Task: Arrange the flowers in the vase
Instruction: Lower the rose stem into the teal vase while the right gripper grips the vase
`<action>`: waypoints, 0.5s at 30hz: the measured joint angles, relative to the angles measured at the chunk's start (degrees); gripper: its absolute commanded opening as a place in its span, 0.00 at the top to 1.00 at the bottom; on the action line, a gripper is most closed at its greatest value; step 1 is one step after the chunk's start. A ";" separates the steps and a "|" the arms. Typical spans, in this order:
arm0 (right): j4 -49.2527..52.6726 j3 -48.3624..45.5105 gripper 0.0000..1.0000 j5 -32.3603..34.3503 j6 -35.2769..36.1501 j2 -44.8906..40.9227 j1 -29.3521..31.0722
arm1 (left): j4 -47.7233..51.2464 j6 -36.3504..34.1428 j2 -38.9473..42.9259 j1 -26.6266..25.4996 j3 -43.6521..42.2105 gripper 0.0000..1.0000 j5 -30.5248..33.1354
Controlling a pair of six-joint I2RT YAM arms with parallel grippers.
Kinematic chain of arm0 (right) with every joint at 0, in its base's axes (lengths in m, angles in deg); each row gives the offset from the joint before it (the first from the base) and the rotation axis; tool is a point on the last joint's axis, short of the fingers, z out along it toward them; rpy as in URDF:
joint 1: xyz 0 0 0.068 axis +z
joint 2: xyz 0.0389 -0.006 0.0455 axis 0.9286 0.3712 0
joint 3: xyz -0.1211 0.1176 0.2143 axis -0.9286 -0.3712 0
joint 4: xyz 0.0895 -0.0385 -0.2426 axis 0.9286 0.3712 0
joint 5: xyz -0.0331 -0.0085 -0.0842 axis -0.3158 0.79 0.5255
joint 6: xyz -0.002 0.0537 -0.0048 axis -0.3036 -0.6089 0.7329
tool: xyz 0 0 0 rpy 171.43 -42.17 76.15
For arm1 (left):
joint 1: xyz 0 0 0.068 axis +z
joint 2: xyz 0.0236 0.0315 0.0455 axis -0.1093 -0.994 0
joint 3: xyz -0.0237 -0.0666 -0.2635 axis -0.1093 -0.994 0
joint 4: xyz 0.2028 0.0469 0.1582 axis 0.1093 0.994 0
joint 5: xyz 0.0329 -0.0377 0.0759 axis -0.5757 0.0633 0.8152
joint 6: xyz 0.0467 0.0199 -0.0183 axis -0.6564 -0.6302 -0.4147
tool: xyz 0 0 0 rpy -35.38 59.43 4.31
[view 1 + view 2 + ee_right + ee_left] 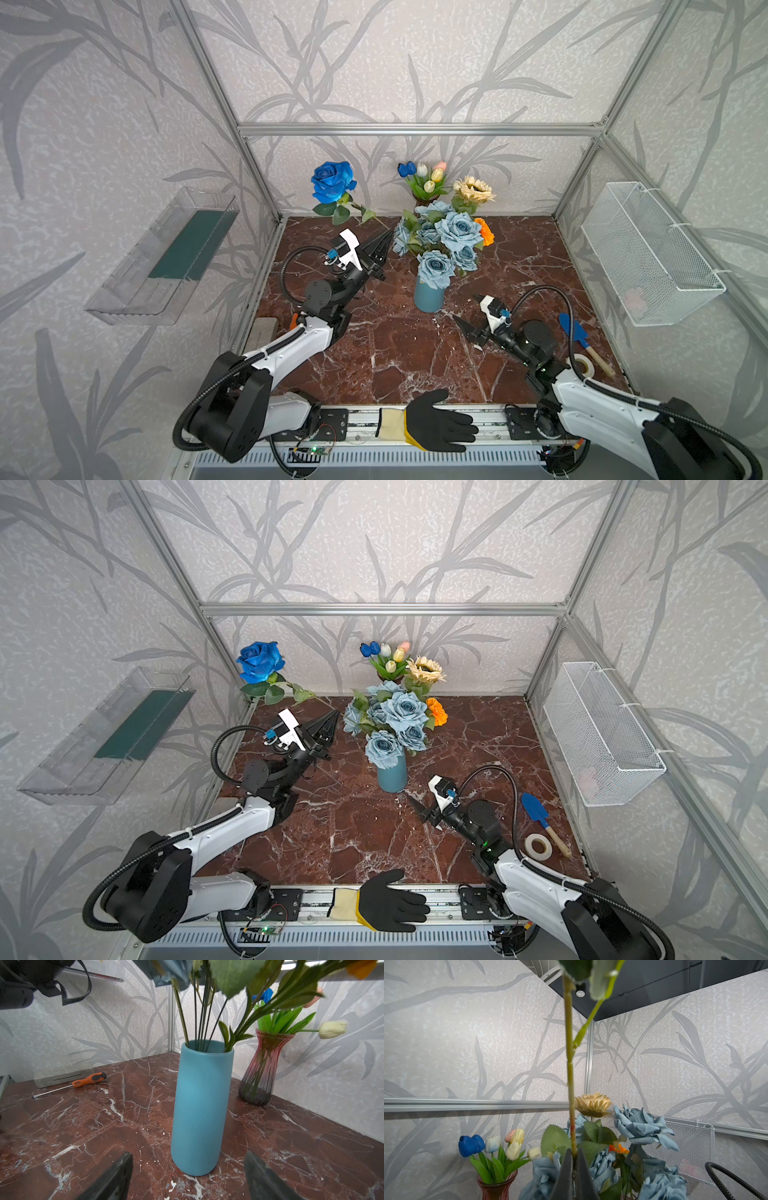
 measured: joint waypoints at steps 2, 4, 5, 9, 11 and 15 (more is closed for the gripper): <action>-1.66 1.95 0.14 -0.48 -0.39 4.76 0.00 | 0.57 0.81 -1.18 -0.17 0.00 1.00 -0.90; -4.79 3.69 0.11 -1.11 -1.09 10.19 0.00 | 1.14 1.49 -2.19 -0.33 0.00 1.00 -1.57; -7.10 4.50 0.09 -1.25 -1.46 13.14 0.00 | 1.53 1.81 -2.62 -0.44 0.00 1.00 -1.84; -16.55 7.74 0.00 -1.03 -3.43 24.72 0.04 | 2.60 2.64 -4.20 -0.96 0.00 1.00 -2.78; -18.73 9.60 0.01 -1.27 -4.09 28.17 0.04 | 3.06 2.95 -4.85 -1.22 0.00 1.00 -3.21; -21.99 13.11 0.01 -1.27 -4.98 31.65 0.11 | 4.26 2.95 -5.77 -1.95 0.00 1.00 -4.07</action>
